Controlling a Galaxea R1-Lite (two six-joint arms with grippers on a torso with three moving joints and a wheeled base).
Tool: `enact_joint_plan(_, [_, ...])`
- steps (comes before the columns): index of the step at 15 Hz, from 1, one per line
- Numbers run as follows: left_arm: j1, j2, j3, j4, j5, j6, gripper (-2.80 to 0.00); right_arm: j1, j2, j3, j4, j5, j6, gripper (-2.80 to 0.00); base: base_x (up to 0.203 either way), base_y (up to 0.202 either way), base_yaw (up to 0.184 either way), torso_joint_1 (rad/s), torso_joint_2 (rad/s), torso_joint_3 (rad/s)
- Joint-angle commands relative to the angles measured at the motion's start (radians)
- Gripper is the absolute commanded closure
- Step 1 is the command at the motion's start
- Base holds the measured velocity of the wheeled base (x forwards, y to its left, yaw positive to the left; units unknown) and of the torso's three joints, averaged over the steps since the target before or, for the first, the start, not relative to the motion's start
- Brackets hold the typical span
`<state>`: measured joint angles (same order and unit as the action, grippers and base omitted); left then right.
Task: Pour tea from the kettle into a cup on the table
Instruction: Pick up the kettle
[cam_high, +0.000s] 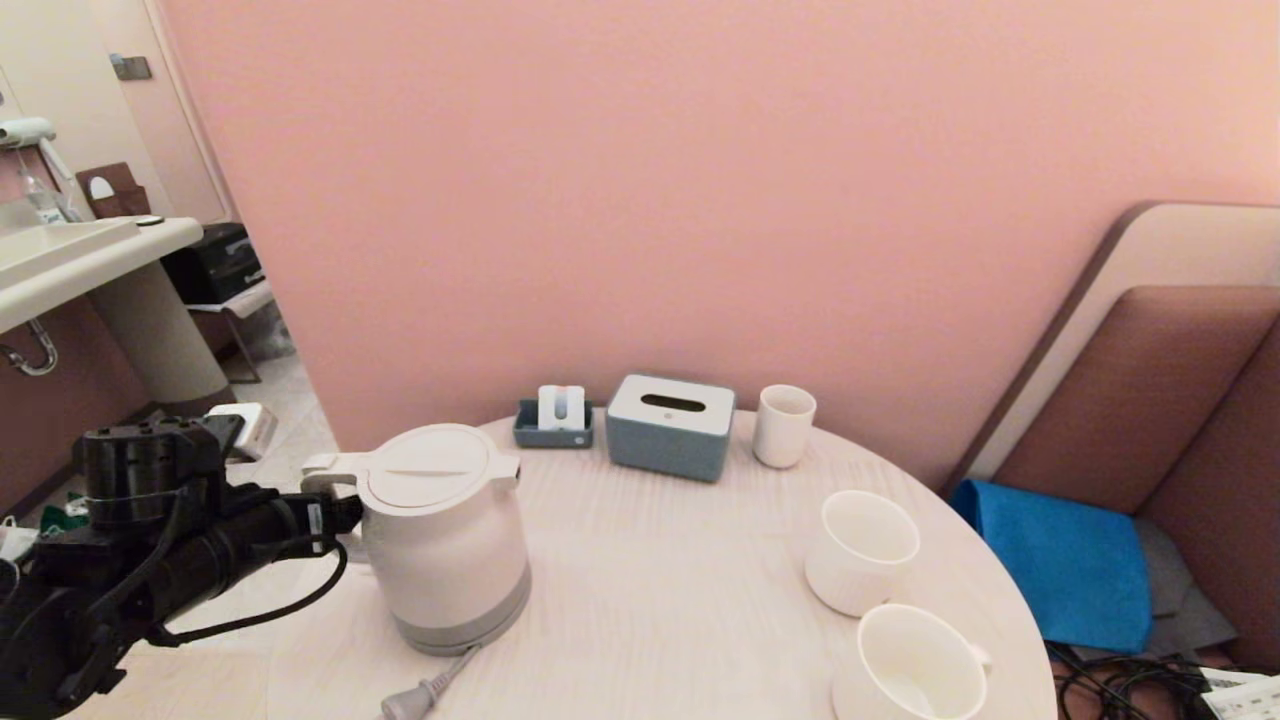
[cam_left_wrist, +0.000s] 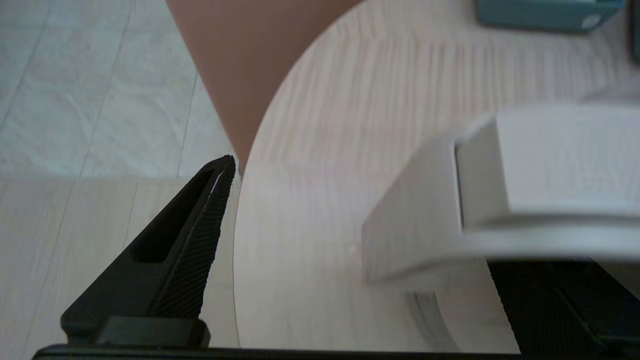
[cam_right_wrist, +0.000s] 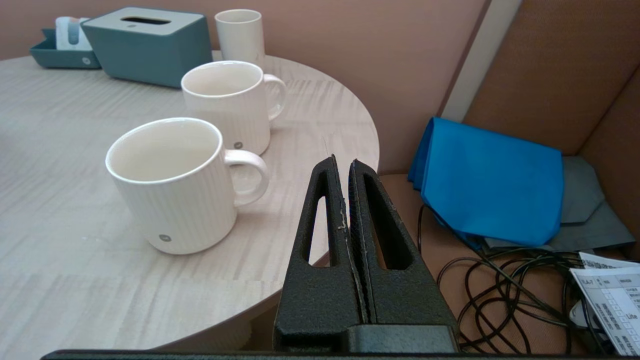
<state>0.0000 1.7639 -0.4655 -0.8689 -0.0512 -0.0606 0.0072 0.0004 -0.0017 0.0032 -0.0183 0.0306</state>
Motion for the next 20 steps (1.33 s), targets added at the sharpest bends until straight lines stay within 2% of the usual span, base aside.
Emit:
enact_joint_plan(1, [0.0,0.031,0.002,-0.024,-0.001,-0.001,-2.8,0.0,0.0,0.0,0.0,-0.002,0.0,0.0,0.0,0.0,0.0,0.0,0.0,0.0])
enact_joint_plan(8, [0.0,0.009,0.025,-0.045,-0.001,-0.002,-2.8,0.0,0.0,0.0,0.0,0.0,0.0,0.0,0.0,0.0,0.0,0.0,0.0,0.0])
enact_joint_plan(20, [0.0,0.095,0.061,-0.262,-0.002,-0.008,-2.8,0.0,0.0,0.0,0.0,0.0,0.0,0.0,0.0,0.0,0.0,0.0,0.0,0.0])
